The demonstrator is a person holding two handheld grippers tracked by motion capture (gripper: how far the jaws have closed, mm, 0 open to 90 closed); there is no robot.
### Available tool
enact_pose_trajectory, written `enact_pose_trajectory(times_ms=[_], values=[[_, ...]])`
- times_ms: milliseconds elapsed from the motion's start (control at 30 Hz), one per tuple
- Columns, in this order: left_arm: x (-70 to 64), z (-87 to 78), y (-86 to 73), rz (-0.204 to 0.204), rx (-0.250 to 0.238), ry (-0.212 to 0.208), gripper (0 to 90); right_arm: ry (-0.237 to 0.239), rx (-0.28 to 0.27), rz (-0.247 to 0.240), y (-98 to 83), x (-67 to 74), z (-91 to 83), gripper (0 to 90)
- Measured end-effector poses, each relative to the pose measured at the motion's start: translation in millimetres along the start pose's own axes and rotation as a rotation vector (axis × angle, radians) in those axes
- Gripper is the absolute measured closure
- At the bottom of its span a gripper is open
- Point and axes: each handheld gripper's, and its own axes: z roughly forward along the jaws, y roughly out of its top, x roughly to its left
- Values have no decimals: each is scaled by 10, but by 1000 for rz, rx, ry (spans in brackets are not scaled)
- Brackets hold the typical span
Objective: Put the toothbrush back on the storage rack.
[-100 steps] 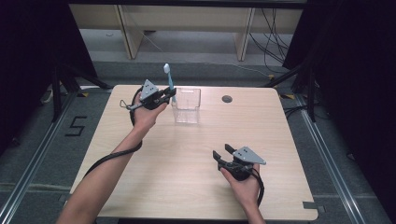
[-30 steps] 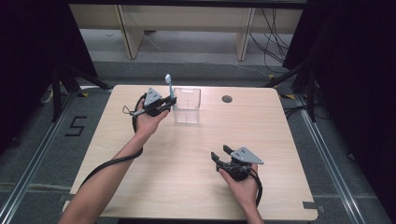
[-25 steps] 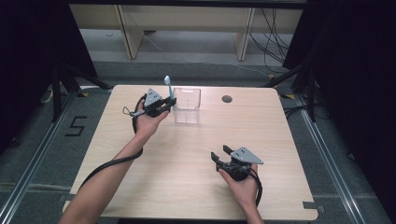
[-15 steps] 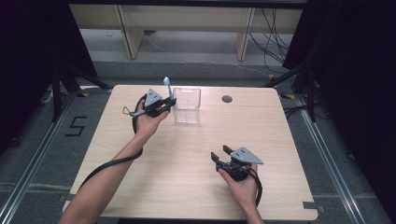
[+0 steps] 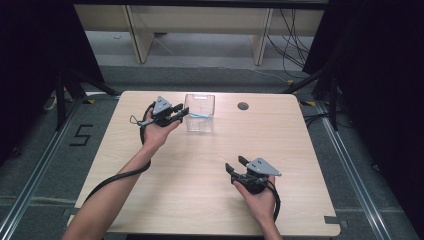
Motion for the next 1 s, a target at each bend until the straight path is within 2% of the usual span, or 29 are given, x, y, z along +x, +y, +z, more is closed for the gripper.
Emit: enact_pose_trajectory(times_ms=[33, 67, 300, 433, 633, 733, 767, 867, 1000], values=[[3, -6, -3, 2, 0, 0, 629, -7, 4, 1, -1, 5, -4, 417], [5, -17, -6, 4, 0, 0, 615, -16, 5, -17, 2, -5, -10, 417], [7, -62, -2, 5, -4, 1, 524, -24, -7, -20, 1, -1, 0, 416], [-2, -98, 7, 14, -2, 4, 476, -10, 8, -3, -1, 6, -5, 415], [-47, -175, 29, 31, 13, 4, 407, -5, 2, -8, -2, 1, -6, 415], [-58, -203, 30, 36, 20, 4, 393, 2, 0, 6, -2, 8, -8, 415], [-67, -233, 29, 34, 29, 4, 393, -2, -9, -13, -3, -3, -4, 415], [-74, -282, 30, 44, 41, 19, 387, -2, -8, -10, -1, -2, -5, 415], [-76, -329, 31, 47, 43, 17, 381, -19, -16, -18, 3, -7, -12, 414]])
